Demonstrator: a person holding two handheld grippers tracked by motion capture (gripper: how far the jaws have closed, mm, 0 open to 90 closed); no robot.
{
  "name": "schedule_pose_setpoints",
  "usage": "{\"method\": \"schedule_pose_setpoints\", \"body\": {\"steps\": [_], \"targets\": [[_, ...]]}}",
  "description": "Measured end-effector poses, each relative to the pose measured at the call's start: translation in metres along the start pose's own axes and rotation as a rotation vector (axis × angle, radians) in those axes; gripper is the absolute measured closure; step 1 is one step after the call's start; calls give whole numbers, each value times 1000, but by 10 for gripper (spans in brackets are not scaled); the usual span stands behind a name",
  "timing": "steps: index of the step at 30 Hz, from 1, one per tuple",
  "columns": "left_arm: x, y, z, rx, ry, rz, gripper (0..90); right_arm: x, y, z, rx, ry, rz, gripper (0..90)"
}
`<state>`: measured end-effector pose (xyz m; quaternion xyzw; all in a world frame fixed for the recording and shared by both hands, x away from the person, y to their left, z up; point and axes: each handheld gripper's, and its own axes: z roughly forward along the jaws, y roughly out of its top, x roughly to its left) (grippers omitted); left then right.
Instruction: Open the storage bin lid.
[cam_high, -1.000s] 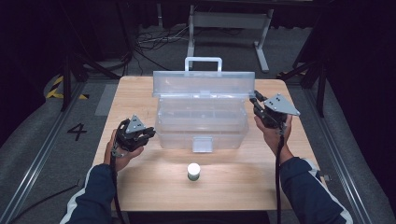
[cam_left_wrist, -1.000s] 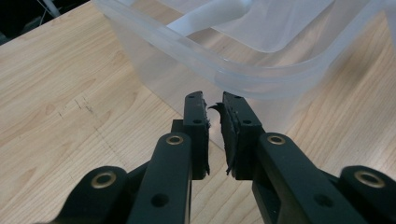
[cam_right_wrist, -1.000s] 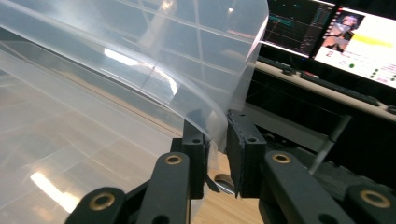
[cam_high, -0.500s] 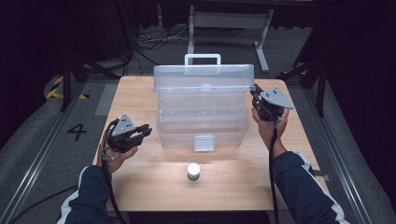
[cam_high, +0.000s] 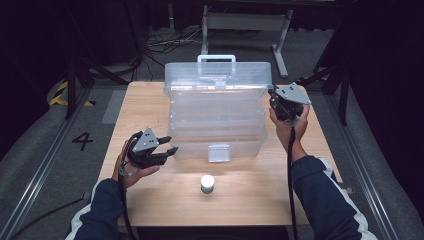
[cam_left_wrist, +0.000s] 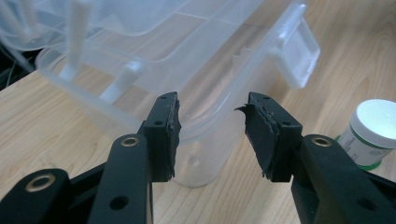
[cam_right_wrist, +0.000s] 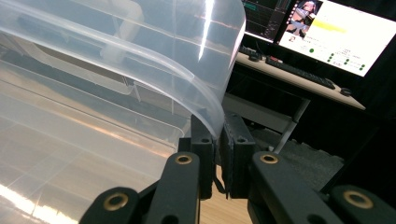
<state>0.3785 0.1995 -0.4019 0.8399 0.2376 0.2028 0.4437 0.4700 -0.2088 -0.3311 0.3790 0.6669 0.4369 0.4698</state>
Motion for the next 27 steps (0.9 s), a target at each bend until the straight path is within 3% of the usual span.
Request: {"method": "schedule_pose_setpoints", "body": {"steps": [7,9,11,15,20,23,25,27], "targets": [[-1,5,10,16,-8,36,546,-4,6,5,27,18,-12,850],[0,8,13,15,-50,42,575,-4,8,6,34,20,-16,850],[-1,12,18,42,-59,68,577,-6,11,8,40,28,-9,850],[1,16,30,70,-83,72,601,-8,15,11,54,32,-15,850],[2,17,40,87,-74,88,635,-12,20,16,64,49,-2,851],[7,16,43,72,-115,70,658,-14,22,20,65,56,5,852],[7,16,49,116,-132,93,672,-15,23,22,66,58,14,852],[7,17,52,110,-153,100,666,-16,24,24,64,62,26,853]]}}
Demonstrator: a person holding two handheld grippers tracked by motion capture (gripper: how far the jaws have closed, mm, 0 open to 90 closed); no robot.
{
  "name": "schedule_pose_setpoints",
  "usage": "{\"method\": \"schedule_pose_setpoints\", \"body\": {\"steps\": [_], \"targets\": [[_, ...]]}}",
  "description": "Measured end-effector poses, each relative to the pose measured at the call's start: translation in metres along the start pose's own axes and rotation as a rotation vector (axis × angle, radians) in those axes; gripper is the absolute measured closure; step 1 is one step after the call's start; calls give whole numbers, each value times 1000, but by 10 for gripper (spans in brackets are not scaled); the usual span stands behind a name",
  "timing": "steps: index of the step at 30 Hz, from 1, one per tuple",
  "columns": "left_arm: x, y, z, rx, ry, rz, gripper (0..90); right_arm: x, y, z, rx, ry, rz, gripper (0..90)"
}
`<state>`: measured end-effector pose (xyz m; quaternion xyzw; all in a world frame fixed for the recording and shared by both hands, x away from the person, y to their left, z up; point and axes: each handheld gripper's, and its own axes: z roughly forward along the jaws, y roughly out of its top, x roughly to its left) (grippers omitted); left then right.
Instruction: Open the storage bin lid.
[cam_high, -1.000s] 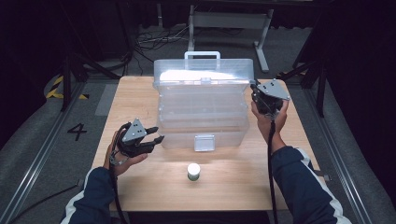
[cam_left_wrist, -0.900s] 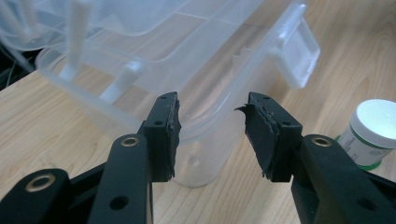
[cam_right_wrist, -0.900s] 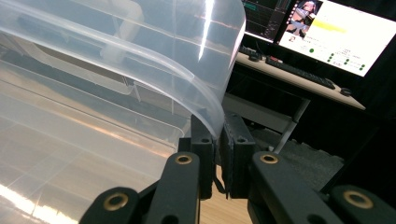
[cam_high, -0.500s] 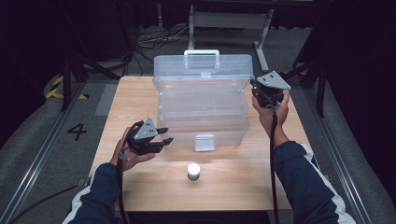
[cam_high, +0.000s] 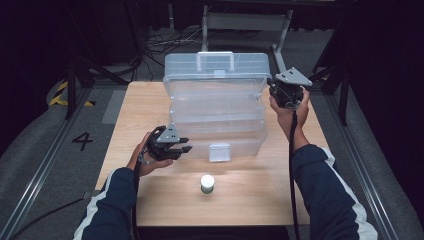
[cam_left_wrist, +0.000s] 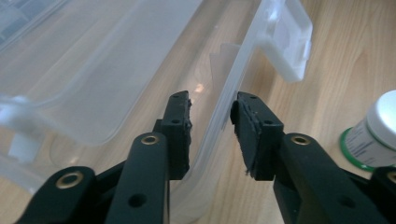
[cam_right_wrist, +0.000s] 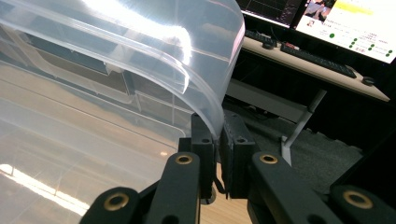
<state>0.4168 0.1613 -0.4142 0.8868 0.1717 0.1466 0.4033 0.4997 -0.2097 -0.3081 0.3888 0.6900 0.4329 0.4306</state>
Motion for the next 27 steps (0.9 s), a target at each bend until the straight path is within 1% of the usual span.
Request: {"method": "schedule_pose_setpoints", "body": {"steps": [1,4,6,7,8,12,18,19,20,21,22,23,24,25,27], "targets": [[1,0,0,-6,-6,2,687,0,1,1,-1,1,8,854],[2,2,1,-4,-28,6,715,-3,2,5,-7,5,26,855],[3,2,2,-5,-32,13,725,-3,2,6,-9,7,32,856],[4,2,2,-6,-39,21,730,-4,3,9,-11,9,46,857],[4,2,2,-6,-39,21,735,-4,3,9,-11,9,46,857],[7,1,3,-14,-67,21,750,-5,4,15,-19,11,68,858],[11,1,3,-17,-88,28,774,-4,5,22,-26,14,86,860],[11,1,4,-19,-96,29,781,-4,6,24,-26,15,95,860],[13,0,4,-22,-126,34,797,-4,6,25,-25,18,102,861],[13,0,4,-22,-126,34,809,-4,6,25,-25,18,102,861],[14,0,4,-30,-152,36,809,-4,7,26,-24,21,103,861],[15,-1,4,-32,-166,45,825,-3,8,28,-24,26,106,861],[14,0,4,-34,-172,55,834,-2,8,28,-25,27,108,860],[14,0,4,-32,-169,59,836,-1,8,29,-23,29,109,861],[13,0,4,-31,-163,52,833,-1,9,29,-21,27,113,861]]}}
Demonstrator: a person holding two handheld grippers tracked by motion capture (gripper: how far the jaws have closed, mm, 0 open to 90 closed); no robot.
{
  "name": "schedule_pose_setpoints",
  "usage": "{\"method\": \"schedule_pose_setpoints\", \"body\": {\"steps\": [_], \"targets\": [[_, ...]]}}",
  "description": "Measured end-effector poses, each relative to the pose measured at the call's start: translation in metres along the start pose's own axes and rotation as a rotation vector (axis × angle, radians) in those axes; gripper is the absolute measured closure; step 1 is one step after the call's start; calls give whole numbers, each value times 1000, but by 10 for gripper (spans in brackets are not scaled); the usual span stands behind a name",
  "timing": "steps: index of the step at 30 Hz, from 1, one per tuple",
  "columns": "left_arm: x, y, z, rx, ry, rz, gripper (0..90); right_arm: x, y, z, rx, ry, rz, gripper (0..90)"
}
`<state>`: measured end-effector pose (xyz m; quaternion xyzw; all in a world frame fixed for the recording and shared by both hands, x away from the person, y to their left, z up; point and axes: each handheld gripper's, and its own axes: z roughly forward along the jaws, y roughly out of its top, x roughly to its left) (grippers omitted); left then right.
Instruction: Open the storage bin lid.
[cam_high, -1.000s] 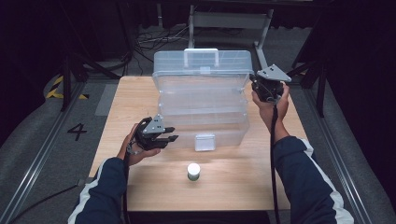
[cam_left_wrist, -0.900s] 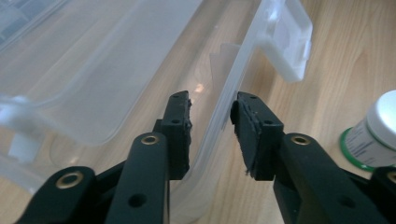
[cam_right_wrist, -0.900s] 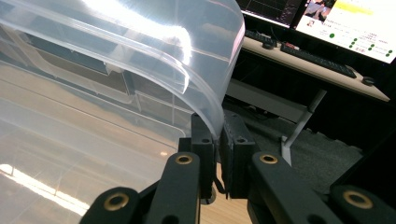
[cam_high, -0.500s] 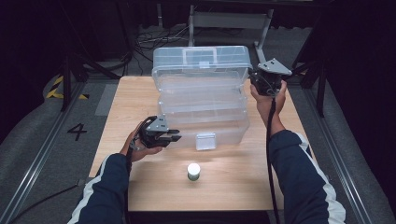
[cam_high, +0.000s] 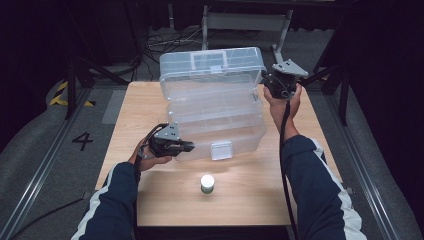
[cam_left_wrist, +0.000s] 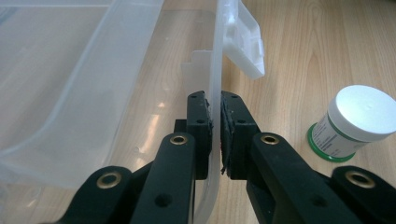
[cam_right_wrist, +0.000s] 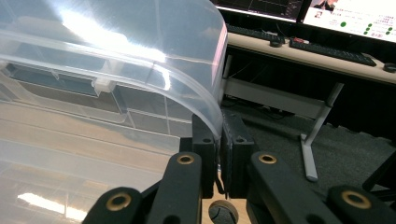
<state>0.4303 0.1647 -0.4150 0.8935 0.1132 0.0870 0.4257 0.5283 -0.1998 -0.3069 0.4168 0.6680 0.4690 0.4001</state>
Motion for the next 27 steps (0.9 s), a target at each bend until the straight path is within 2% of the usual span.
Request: {"method": "schedule_pose_setpoints", "body": {"steps": [2,4,8,10,12,14,17,20,22,27], "targets": [[-2,1,-1,10,13,4,822,0,0,0,1,-2,7,862],[-3,1,-2,18,46,1,811,0,0,-1,1,-2,10,862],[-1,-3,-8,21,114,-29,746,-1,1,-5,5,-17,8,862],[-1,-4,-10,24,111,-24,728,-1,1,-10,5,-24,-3,862],[-1,-4,-11,31,128,-27,710,-1,0,-15,9,-30,-2,862],[-2,-4,-12,30,166,-45,674,-1,0,-19,10,-37,-12,861],[-1,-5,-16,12,178,-60,631,-3,-1,-21,13,-38,-14,861],[-3,-5,-18,2,184,-66,640,-3,0,-21,18,-35,-27,860],[-3,-5,-18,5,187,-61,640,-4,1,-19,18,-35,-22,861],[-2,-6,-19,-10,177,-77,643,-6,5,-13,21,-34,-3,861]]}}
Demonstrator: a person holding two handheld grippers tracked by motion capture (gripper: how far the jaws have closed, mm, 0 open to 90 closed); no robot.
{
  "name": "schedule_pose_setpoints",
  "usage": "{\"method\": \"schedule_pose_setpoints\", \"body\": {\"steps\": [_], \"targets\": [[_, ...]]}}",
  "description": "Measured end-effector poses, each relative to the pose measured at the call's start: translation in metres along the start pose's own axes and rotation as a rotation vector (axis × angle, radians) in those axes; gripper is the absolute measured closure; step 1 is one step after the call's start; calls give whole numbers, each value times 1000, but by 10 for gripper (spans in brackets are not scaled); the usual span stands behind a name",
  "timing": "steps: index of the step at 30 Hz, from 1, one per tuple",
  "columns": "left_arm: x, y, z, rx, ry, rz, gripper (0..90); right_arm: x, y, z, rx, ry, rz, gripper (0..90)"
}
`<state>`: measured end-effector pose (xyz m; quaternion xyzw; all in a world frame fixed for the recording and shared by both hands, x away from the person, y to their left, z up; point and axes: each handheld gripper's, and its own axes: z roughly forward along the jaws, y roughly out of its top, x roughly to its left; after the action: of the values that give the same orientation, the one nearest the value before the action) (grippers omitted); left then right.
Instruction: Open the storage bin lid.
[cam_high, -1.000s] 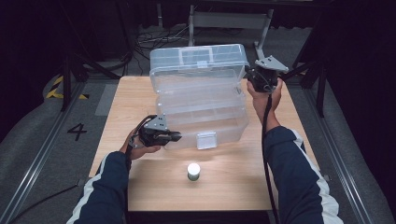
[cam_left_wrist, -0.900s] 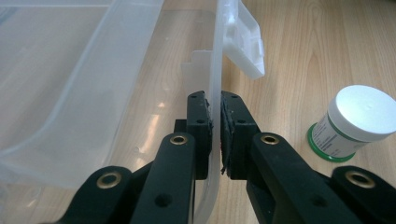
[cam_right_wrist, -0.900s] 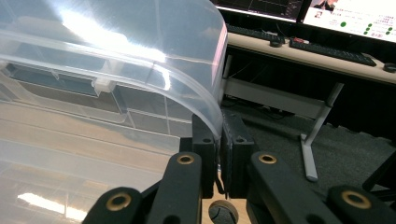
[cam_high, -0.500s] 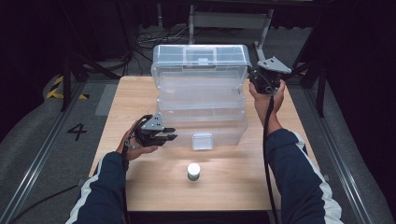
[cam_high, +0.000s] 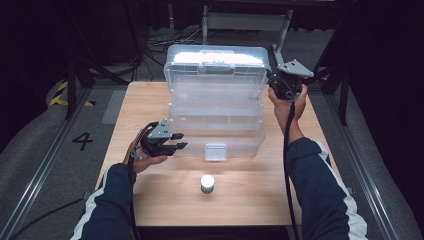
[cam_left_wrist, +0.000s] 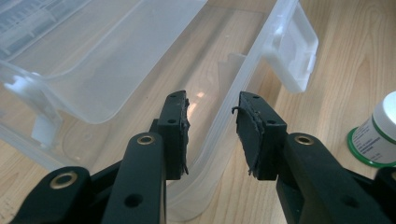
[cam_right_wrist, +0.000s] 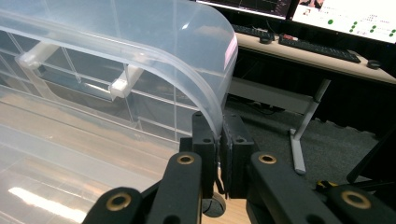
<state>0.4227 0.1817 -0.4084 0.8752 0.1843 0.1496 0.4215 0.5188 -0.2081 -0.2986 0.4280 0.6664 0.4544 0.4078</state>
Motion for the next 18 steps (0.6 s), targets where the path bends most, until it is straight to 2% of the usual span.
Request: {"method": "schedule_pose_setpoints", "body": {"steps": [4,18], "targets": [[0,0,0,1,-2,5,645,-3,4,7,7,8,18,862],[2,-2,0,-15,-16,-4,650,-15,16,28,48,53,35,862]]}}
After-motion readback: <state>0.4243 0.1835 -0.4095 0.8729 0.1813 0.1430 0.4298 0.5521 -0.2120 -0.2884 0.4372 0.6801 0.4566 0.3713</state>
